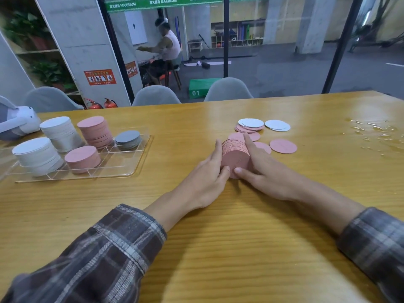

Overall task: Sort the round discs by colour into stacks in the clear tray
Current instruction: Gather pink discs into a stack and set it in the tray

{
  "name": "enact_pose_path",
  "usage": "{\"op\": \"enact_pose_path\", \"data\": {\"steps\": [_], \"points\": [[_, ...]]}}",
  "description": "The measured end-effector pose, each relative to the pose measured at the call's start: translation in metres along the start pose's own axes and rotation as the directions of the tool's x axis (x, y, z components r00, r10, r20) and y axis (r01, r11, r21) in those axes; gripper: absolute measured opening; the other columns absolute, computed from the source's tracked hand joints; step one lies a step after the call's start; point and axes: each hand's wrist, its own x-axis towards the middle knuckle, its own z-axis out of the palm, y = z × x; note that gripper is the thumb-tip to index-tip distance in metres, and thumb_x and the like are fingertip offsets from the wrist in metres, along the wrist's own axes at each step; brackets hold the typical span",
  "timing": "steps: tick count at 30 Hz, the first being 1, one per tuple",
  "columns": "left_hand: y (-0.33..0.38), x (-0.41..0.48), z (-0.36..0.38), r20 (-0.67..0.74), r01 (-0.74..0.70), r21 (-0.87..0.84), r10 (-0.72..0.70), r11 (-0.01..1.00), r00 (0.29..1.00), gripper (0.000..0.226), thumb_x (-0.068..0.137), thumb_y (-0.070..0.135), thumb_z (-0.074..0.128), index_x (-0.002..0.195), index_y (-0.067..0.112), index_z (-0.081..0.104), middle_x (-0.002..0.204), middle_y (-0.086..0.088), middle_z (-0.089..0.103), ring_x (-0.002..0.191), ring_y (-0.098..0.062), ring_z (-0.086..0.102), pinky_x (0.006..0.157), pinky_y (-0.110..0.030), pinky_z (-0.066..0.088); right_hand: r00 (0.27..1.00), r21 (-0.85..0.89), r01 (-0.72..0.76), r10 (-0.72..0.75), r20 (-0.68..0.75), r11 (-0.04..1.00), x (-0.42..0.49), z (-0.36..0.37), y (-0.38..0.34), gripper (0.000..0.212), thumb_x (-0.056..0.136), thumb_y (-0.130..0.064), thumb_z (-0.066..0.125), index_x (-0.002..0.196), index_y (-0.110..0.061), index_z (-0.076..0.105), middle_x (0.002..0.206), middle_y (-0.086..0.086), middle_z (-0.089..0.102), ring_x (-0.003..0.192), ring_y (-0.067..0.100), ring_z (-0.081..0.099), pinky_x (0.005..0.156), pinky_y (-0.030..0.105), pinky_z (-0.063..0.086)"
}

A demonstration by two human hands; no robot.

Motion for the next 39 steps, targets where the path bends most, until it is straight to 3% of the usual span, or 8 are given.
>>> {"op": "enact_pose_path", "data": {"steps": [4, 7, 12, 15, 17, 26, 34, 39], "points": [[-0.001, -0.002, 0.004, -0.036, -0.019, 0.022, 0.020, 1.000, 0.999, 0.069, 0.112, 0.033, 0.036, 0.166, 0.017, -0.006, 0.167, 0.000, 0.033, 0.148, -0.018, 0.037, 0.112, -0.021, 0.030, 1.000, 0.041, -0.003, 0.002, 0.013, 0.999, 0.001, 0.001, 0.001, 0.095, 0.103, -0.042, 0.053, 0.159, -0.024, -0.021, 0.170, -0.005, 0.006, 0.155, 0.007, 0.008, 0.119, 0.024, 0.015], [-0.005, -0.003, -0.001, -0.078, -0.067, 0.056, 0.071, 0.996, 0.994, 0.063, 0.112, 0.031, 0.038, 0.166, 0.013, 0.010, 0.157, -0.002, 0.048, 0.140, -0.018, 0.046, 0.106, -0.020, 0.034, 1.000, 0.063, 0.004, -0.006, 0.024, 0.998, -0.001, -0.004, 0.001, 0.084, 0.106, -0.041, 0.045, 0.161, -0.025, -0.016, 0.169, -0.008, 0.010, 0.154, 0.006, 0.010, 0.123, 0.029, 0.014], [-0.006, -0.006, -0.008, -0.161, -0.148, -0.009, 0.144, 0.989, 0.976, 0.050, 0.107, 0.025, 0.054, 0.156, 0.019, 0.043, 0.135, 0.013, 0.063, 0.120, 0.000, 0.057, 0.102, -0.014, 0.043, 1.000, 0.033, 0.004, -0.005, 0.006, 0.999, -0.007, -0.013, 0.004, 0.073, 0.106, -0.044, 0.044, 0.164, -0.026, 0.002, 0.137, -0.012, 0.044, 0.132, 0.004, 0.035, 0.111, 0.026, 0.027], [-0.010, -0.007, -0.013, -0.200, -0.161, -0.077, 0.143, 0.984, 0.969, 0.041, 0.102, 0.025, 0.065, 0.142, 0.022, 0.059, 0.126, 0.012, 0.070, 0.118, 0.002, 0.061, 0.097, -0.020, 0.051, 0.997, -0.017, 0.048, -0.048, -0.054, 0.999, -0.009, -0.016, 0.004, 0.070, 0.103, -0.047, 0.048, 0.163, -0.028, 0.018, 0.154, -0.013, 0.035, 0.145, 0.006, 0.026, 0.117, 0.027, 0.023], [-0.013, -0.008, -0.016, -0.198, -0.157, -0.119, 0.132, 0.980, 0.971, 0.037, 0.098, 0.024, 0.071, 0.134, 0.020, 0.065, 0.117, 0.011, 0.073, 0.113, 0.002, 0.064, 0.092, -0.018, 0.053, 0.991, -0.017, 0.091, -0.092, -0.102, 0.996, -0.009, -0.017, 0.003, 0.065, 0.101, -0.046, 0.053, 0.159, -0.029, 0.030, 0.149, -0.012, 0.043, 0.141, 0.010, 0.034, 0.114, 0.030, 0.030], [-0.028, -0.017, -0.039, -0.142, -0.052, -0.253, 0.016, 0.966, 0.990, 0.033, 0.092, 0.033, 0.078, 0.123, 0.026, 0.069, 0.111, 0.008, 0.074, 0.105, -0.001, 0.069, 0.094, -0.023, 0.056, 0.974, 0.139, 0.142, -0.113, -0.198, 0.980, -0.003, -0.006, -0.011, 0.042, 0.092, -0.048, 0.067, 0.128, -0.032, 0.054, 0.116, -0.017, 0.066, 0.105, 0.006, 0.062, 0.083, 0.028, 0.050], [-0.055, -0.045, -0.076, -0.213, 0.010, -0.253, -0.066, 0.967, 0.975, 0.028, 0.091, 0.033, 0.079, 0.117, 0.029, 0.071, 0.107, 0.010, 0.076, 0.102, -0.002, 0.070, 0.092, -0.023, 0.056, 0.980, 0.300, 0.171, -0.130, -0.150, 0.939, 0.031, 0.019, -0.053, 0.034, 0.092, -0.037, 0.073, 0.122, -0.029, 0.061, 0.108, -0.015, 0.071, 0.103, 0.001, 0.064, 0.076, 0.018, 0.047], [-0.077, -0.065, -0.112, -0.304, 0.033, -0.242, -0.108, 0.970, 0.946, 0.024, 0.089, 0.030, 0.079, 0.112, 0.028, 0.073, 0.104, 0.012, 0.076, 0.095, -0.008, 0.073, 0.086, -0.024, 0.057, 0.977, 0.366, 0.205, -0.171, -0.124, 0.908, 0.064, 0.036, -0.094, 0.035, 0.091, -0.037, 0.074, 0.122, -0.025, 0.063, 0.108, -0.010, 0.073, 0.097, 0.007, 0.068, 0.085, 0.024, 0.054]]}}
